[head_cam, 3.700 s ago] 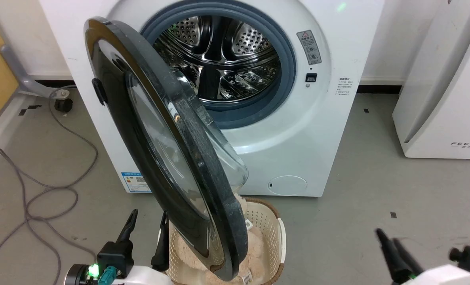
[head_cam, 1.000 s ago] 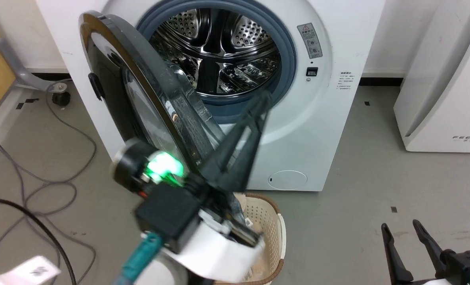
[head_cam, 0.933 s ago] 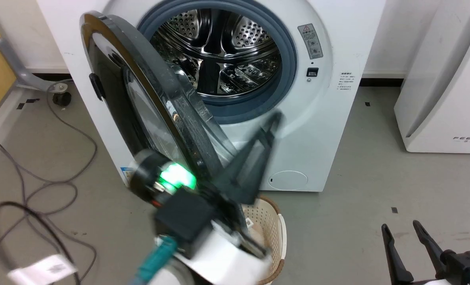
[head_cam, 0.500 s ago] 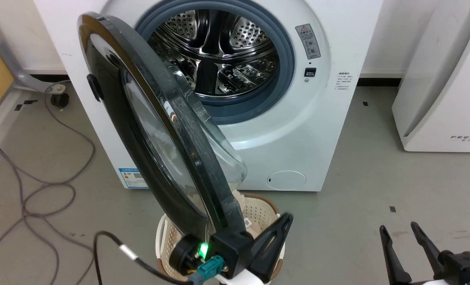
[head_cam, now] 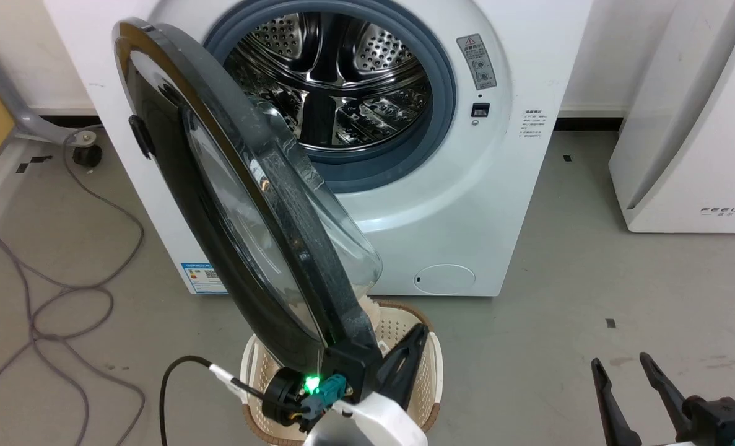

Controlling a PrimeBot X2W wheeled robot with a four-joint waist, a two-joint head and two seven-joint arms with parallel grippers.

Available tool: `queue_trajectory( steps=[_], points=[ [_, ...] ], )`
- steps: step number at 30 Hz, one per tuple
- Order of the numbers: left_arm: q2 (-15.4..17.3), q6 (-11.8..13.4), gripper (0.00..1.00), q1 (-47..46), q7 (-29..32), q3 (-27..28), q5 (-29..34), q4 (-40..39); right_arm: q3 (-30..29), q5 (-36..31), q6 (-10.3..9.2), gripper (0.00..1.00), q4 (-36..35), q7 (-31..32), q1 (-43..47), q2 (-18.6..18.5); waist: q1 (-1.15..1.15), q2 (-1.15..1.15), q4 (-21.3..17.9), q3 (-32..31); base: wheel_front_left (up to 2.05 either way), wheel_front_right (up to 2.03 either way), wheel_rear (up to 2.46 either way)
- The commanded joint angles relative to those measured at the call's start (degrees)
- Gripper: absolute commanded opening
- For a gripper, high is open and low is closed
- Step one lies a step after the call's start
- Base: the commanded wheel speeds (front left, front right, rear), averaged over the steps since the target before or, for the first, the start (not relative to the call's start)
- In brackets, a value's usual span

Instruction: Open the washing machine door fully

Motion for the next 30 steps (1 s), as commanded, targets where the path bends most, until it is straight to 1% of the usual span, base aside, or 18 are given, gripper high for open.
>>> queue_trajectory(
  steps=[1,6,13,23,30],
  points=[
    [-0.26,0.47,0.0,-1.04,-0.79,0.15,-0.44,1.05,0.06,0.1,-0.05,1.0,0.13,-0.04,0.46,0.21,0.0,0.0,-0.01,0.06,0.0,0.0,0.0],
    [-0.42,1.63,0.0,-2.1,-2.59,0.37,-1.16,3.97,0.09,-0.12,-0.05,1.0,0.17,-0.06,0.35,0.21,0.0,0.0,0.06,0.21,0.0,0.0,0.0],
    [-0.1,3.09,0.0,-1.39,-4.03,1.0,-1.4,4.88,-0.23,-1.06,-0.05,1.0,-0.09,-0.16,0.37,0.21,0.0,0.0,0.42,-0.08,0.0,0.0,0.0],
    [1.7,6.44,0.0,4.21,-3.9,2.1,-1.9,1.56,-0.51,-0.88,-0.05,1.0,-0.11,-0.2,0.77,0.22,0.0,0.0,1.19,-0.95,0.0,0.0,0.0],
    [3.13,9.45,0.0,9.1,-4.72,3.16,-1.81,-1.8,-0.63,-0.63,-0.05,1.0,-0.03,-0.02,1.25,0.22,0.0,0.0,2.29,-1.32,0.0,0.0,0.0]
  ],
)
